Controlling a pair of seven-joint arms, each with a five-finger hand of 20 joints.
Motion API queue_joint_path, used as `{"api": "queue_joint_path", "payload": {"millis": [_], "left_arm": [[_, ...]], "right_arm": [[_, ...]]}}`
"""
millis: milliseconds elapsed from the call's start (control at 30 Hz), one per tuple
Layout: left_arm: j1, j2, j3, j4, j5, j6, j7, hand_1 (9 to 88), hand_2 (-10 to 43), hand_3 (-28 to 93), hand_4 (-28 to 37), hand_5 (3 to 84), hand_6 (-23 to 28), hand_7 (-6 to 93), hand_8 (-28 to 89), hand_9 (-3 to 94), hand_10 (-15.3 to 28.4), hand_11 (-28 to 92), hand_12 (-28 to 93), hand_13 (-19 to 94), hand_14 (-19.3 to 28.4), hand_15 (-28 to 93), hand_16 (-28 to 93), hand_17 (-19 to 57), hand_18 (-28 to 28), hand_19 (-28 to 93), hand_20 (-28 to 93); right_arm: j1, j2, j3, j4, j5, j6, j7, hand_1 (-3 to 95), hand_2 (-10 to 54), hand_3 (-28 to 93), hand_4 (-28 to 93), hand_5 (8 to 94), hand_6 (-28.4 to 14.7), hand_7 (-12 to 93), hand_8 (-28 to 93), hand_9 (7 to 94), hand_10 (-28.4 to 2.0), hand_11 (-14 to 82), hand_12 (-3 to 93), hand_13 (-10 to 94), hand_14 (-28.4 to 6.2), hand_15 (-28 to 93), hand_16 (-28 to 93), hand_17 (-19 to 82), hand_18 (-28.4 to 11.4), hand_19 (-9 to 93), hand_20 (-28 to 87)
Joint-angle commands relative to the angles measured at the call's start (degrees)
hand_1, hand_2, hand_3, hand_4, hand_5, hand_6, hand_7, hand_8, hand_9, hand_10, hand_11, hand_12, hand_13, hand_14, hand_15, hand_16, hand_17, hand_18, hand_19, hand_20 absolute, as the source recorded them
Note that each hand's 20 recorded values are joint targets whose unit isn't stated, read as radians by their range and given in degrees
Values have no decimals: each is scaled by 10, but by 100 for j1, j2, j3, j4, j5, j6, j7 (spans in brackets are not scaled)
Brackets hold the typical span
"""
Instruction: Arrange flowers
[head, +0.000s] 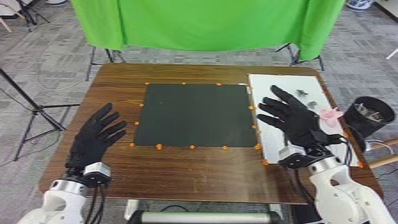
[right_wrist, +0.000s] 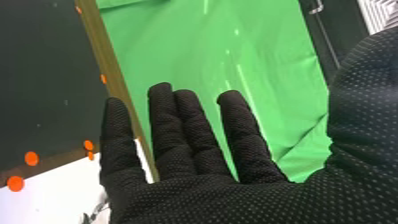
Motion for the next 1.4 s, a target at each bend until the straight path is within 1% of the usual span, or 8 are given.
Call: {"api": "queue_joint_path", "payload": {"millis": [33,133,300,533,667,900,1100,1400], "left_arm": [[19,8,1,1,6,36,24,271,-93,679,-244,253,24,221,-113,239,116,191,164,226,161,311,2,-84,222,427,95],[223,-53,-57,-59,-43,79,5,271,-93,680,-243,253,24,221,-113,239,116,192,165,226,161,311,2,-84,222,428,95],[-104,32,56,38,18,6,33,271,-92,678,-242,253,24,221,-113,240,115,191,165,226,161,311,2,-83,222,428,95],[85,-14,-36,-11,22,-53,-128,273,-91,678,-241,254,24,220,-113,239,115,191,165,226,161,311,2,-83,221,427,95],[-89,140,8,28,-3,29,42,273,-91,677,-240,253,24,219,-113,238,114,191,165,224,161,308,2,-83,221,426,94],[29,92,-19,-4,-26,58,48,273,-90,676,-240,253,24,220,-113,238,114,192,165,225,160,309,3,-83,221,427,94],[368,113,-213,-129,-112,224,126,273,-90,675,-239,253,24,220,-113,238,115,193,165,225,161,310,3,-84,221,426,95],[307,170,-173,-125,-102,233,173,273,-92,678,-240,254,25,219,-112,239,115,193,164,225,161,311,2,-84,221,426,96]], "right_arm": [[-44,-18,22,-15,48,45,13,184,-95,867,-244,297,-31,198,-122,338,-140,113,218,286,-123,159,289,42,-226,452,214],[-12,-53,-14,-13,-156,-92,20,185,-95,867,-245,297,-31,199,-123,338,-141,115,218,285,-124,162,285,43,-226,453,215],[-91,15,72,-51,70,137,-45,185,-95,867,-245,298,-30,199,-123,339,-142,115,217,288,-123,166,283,43,-226,454,215],[-90,-28,67,-61,-83,2,2,186,-95,867,-245,299,-31,199,-124,343,-142,119,217,289,-124,177,277,44,-226,455,216],[-48,22,59,-28,54,107,-20,185,-95,868,-245,300,-30,198,-123,344,-142,119,216,291,-123,180,274,44,-226,456,217],[23,304,-28,-161,-220,515,64,189,-95,866,-245,301,-31,202,-123,349,-141,125,218,297,-124,194,272,51,-228,481,229],[271,951,-176,-383,-1835,1233,664,233,-95,863,-264,395,-44,254,-151,452,-147,245,203,406,-121,435,164,148,-222,650,304],[221,1881,-467,-768,-5215,1830,1511,279,-95,837,-282,517,-18,409,-178,575,-123,450,250,549,-108,665,163,274,-195,826,340]]}}
